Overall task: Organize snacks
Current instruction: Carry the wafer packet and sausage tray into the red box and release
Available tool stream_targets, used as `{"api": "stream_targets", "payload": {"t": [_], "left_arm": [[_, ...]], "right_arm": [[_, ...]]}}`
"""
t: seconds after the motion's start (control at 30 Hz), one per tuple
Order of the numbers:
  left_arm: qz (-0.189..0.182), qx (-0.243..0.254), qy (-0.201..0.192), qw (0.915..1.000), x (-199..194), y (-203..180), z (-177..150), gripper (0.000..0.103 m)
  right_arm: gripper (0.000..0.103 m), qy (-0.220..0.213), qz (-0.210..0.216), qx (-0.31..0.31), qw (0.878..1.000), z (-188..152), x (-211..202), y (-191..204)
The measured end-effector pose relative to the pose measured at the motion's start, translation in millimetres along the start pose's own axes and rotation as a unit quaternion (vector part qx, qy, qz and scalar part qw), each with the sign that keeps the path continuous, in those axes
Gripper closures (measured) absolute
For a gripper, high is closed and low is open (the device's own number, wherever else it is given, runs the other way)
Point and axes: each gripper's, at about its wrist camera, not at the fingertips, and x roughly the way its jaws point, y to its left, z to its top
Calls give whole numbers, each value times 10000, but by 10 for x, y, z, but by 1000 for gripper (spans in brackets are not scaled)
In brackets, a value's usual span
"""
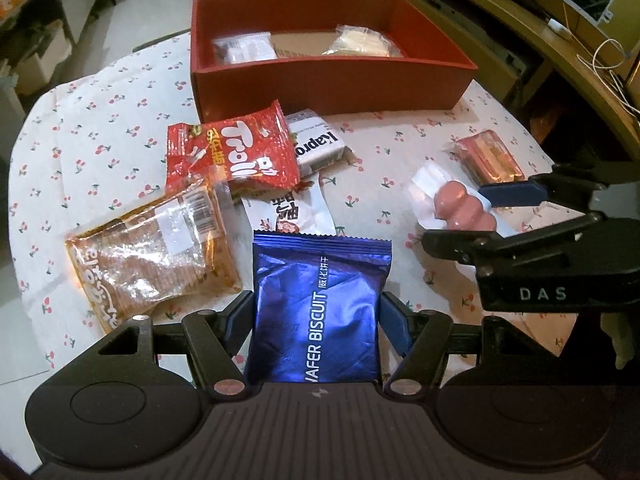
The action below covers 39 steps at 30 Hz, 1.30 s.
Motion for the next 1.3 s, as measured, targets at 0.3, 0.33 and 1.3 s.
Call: {"api": "stream_targets", "payload": {"t": [0.3,0.33,1.3], "left_arm": [[-16,-37,-132,9999,-14,-42,85,30],[-23,-62,-159,9999,-22,-42,101,30],[323,-150,-1216,9919,-192,-98,1087,31]], "right_arm": [[17,-108,-86,179,9997,-28,-83,-24],[17,-143,-107,198,9996,-21,-98,-29],[17,-1069,-553,828,9893,838,-262,-504]]}}
